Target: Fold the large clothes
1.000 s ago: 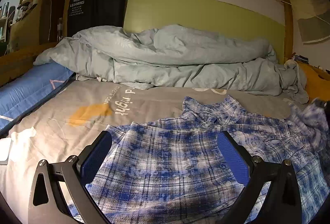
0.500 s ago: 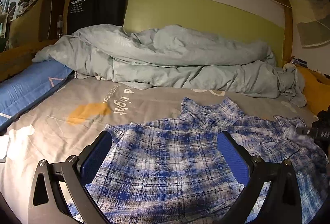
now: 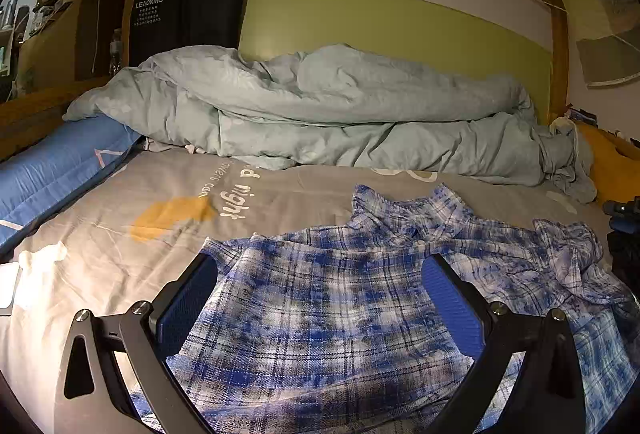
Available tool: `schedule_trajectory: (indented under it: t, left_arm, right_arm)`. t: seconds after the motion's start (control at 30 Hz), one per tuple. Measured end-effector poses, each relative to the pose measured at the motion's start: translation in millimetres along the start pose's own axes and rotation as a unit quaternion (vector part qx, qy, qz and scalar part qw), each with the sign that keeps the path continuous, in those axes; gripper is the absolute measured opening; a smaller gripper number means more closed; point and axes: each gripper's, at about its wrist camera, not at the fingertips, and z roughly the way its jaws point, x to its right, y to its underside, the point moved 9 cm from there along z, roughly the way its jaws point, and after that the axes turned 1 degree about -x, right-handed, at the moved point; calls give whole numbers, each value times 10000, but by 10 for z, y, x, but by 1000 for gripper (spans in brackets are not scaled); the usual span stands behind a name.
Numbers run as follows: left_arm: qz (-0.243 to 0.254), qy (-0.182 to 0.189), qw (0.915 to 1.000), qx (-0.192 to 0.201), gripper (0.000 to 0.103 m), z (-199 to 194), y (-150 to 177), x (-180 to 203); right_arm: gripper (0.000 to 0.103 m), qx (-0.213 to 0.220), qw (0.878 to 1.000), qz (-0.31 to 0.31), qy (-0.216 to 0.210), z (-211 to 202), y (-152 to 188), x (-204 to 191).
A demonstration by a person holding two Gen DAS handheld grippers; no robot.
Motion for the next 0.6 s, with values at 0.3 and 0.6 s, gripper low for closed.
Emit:
schedule_trajectory:
  t: [0.3, 0.6]
  left_arm:
    - [36, 3, 10000, -45, 103, 18, 18, 9]
    - [120, 5, 9999, 17, 103, -7, 11, 43]
  right_arm:
    - [80, -513, 9958, 562, 515, 557, 59, 444]
    - [5, -270, 9931, -33, 1144, 491, 52, 387]
